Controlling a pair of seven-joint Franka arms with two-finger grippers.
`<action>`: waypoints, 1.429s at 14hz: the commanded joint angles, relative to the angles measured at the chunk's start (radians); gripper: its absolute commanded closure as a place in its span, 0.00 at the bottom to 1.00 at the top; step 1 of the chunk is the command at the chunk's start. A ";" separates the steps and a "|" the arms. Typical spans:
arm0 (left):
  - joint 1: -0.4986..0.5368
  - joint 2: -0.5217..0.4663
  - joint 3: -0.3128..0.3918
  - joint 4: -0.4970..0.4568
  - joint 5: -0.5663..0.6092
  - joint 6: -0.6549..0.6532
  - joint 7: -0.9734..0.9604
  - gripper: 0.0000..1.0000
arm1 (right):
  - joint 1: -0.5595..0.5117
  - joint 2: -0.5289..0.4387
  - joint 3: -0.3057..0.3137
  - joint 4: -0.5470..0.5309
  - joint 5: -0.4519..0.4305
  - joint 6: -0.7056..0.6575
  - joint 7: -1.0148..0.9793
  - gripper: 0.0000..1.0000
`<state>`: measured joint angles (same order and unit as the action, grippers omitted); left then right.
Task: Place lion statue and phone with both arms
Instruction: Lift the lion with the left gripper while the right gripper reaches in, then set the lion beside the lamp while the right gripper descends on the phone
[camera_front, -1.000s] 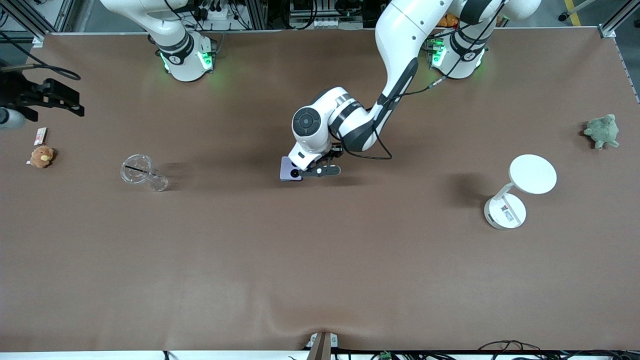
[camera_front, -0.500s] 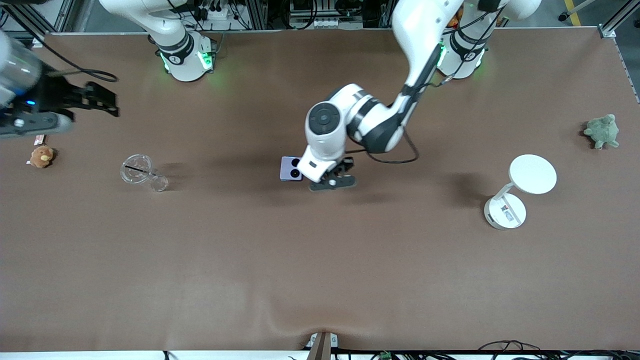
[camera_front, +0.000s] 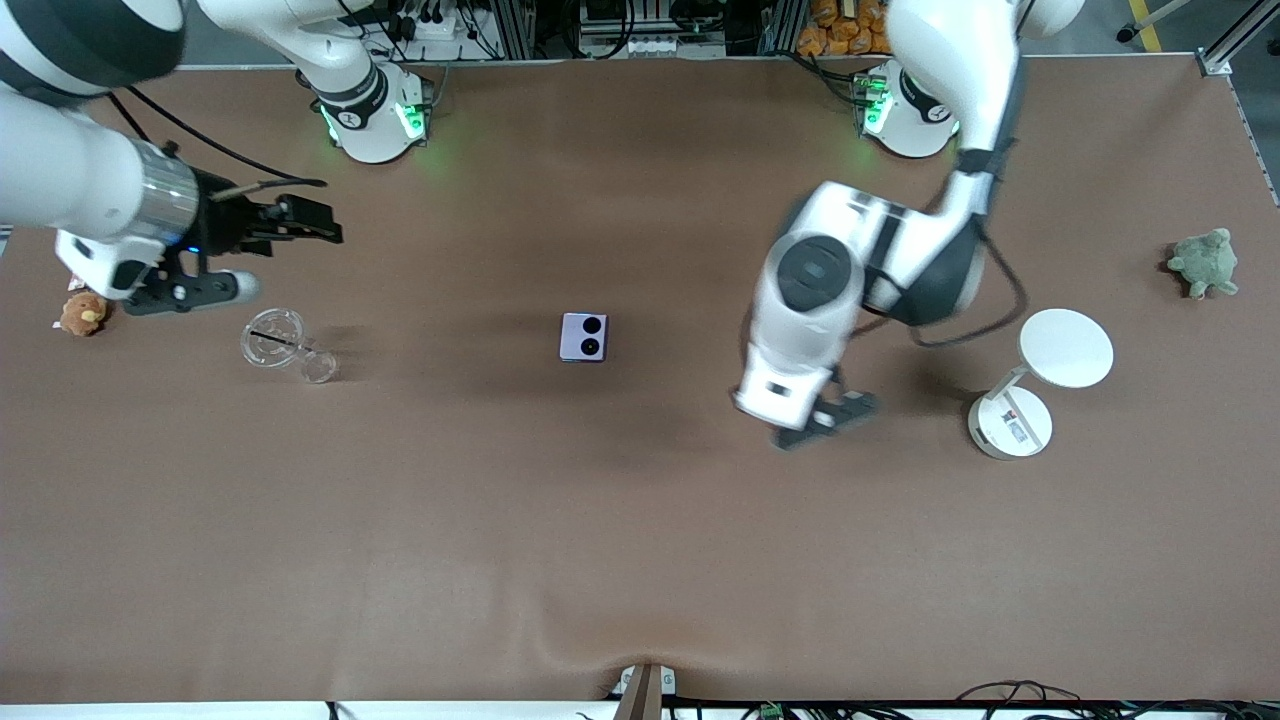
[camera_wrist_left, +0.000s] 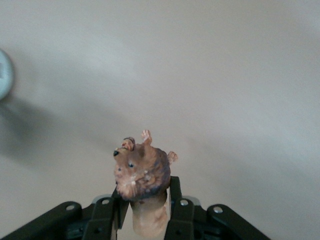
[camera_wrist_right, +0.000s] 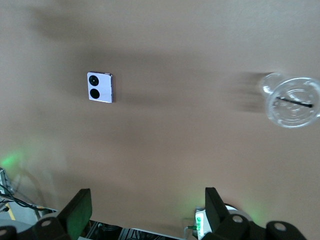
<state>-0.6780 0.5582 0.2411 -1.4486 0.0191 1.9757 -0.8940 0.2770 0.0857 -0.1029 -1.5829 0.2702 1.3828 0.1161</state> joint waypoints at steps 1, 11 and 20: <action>0.079 0.005 0.020 -0.013 0.091 -0.015 0.077 1.00 | 0.077 -0.024 -0.009 -0.060 0.023 0.070 0.115 0.00; 0.313 0.156 0.020 -0.010 0.090 0.011 0.767 1.00 | 0.323 -0.024 -0.009 -0.394 0.021 0.594 0.359 0.00; 0.284 0.218 0.007 -0.015 0.085 0.035 0.748 1.00 | 0.485 0.199 -0.009 -0.506 0.021 1.008 0.413 0.00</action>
<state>-0.3937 0.7704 0.2491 -1.4709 0.0968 2.0097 -0.1404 0.7335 0.2355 -0.1008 -2.0927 0.2757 2.3412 0.5127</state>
